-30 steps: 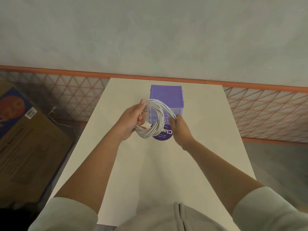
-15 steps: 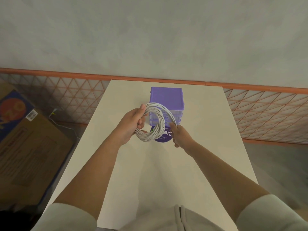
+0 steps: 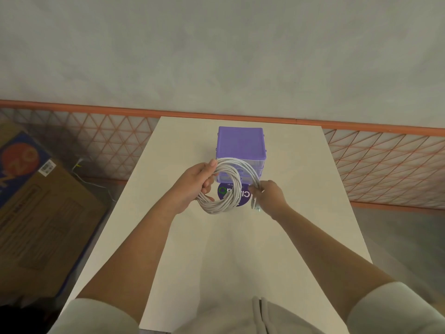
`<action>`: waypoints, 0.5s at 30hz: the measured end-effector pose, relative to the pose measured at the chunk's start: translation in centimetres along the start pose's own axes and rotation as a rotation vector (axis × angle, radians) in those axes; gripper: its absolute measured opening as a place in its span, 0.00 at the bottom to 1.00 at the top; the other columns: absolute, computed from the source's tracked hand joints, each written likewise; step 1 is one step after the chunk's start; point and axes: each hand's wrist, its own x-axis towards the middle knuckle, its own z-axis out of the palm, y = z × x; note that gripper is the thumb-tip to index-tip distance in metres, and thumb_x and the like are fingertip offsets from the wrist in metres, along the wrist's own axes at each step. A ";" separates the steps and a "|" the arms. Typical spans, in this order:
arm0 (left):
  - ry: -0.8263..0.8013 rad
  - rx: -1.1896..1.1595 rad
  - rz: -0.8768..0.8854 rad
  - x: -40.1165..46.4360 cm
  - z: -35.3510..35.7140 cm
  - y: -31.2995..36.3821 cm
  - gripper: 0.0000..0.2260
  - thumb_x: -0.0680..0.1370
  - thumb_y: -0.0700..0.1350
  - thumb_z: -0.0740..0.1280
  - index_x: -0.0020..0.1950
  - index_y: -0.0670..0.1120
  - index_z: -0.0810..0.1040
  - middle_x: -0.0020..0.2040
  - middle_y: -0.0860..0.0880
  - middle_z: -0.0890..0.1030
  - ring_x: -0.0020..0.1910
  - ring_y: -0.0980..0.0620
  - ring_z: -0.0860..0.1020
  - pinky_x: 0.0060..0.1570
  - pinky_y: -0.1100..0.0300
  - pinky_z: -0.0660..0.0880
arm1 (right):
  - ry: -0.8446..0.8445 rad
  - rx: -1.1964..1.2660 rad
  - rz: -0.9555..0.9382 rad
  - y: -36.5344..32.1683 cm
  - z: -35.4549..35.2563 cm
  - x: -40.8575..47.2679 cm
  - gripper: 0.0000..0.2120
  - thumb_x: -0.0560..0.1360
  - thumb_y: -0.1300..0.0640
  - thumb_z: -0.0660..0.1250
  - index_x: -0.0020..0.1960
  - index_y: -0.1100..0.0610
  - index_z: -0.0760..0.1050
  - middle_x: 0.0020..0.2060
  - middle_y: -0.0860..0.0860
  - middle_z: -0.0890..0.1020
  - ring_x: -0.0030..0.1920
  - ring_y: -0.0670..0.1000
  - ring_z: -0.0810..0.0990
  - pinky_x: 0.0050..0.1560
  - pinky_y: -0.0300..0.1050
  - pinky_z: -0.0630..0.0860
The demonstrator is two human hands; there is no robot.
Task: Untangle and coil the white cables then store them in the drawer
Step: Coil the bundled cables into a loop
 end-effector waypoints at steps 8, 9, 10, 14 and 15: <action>-0.054 0.054 0.034 -0.1 0.6 0.4 0.22 0.80 0.61 0.57 0.49 0.41 0.73 0.31 0.53 0.66 0.28 0.56 0.64 0.30 0.67 0.63 | -0.096 0.648 0.188 -0.8 -1.3 0.6 0.09 0.74 0.62 0.73 0.49 0.69 0.81 0.42 0.63 0.85 0.42 0.62 0.84 0.45 0.45 0.83; -0.062 0.066 0.040 -0.2 0.6 0.4 0.21 0.80 0.61 0.57 0.47 0.43 0.72 0.31 0.53 0.66 0.28 0.56 0.64 0.31 0.66 0.63 | -0.138 0.738 0.203 -1.0 -1.6 0.7 0.12 0.74 0.63 0.73 0.52 0.71 0.80 0.45 0.64 0.84 0.44 0.63 0.84 0.49 0.48 0.83; -0.068 0.071 0.045 -0.3 0.7 0.4 0.19 0.81 0.60 0.57 0.45 0.45 0.71 0.31 0.53 0.65 0.28 0.56 0.64 0.31 0.66 0.63 | -0.183 0.817 0.209 -1.3 -1.9 0.8 0.13 0.74 0.63 0.73 0.54 0.71 0.80 0.46 0.64 0.84 0.44 0.61 0.85 0.50 0.49 0.83; -0.055 0.059 0.066 -0.2 0.6 0.5 0.19 0.81 0.59 0.57 0.48 0.43 0.71 0.31 0.53 0.66 0.28 0.56 0.64 0.31 0.66 0.63 | -0.406 0.981 0.234 -2.6 -2.6 0.8 0.16 0.76 0.61 0.71 0.61 0.67 0.78 0.50 0.59 0.80 0.43 0.52 0.82 0.47 0.42 0.83; -0.050 0.058 0.073 -0.1 0.6 0.6 0.19 0.81 0.59 0.57 0.49 0.43 0.71 0.31 0.53 0.66 0.28 0.56 0.64 0.31 0.67 0.63 | -0.453 1.012 0.250 -2.9 -2.7 0.7 0.16 0.76 0.60 0.71 0.61 0.66 0.78 0.51 0.59 0.80 0.45 0.52 0.82 0.48 0.41 0.83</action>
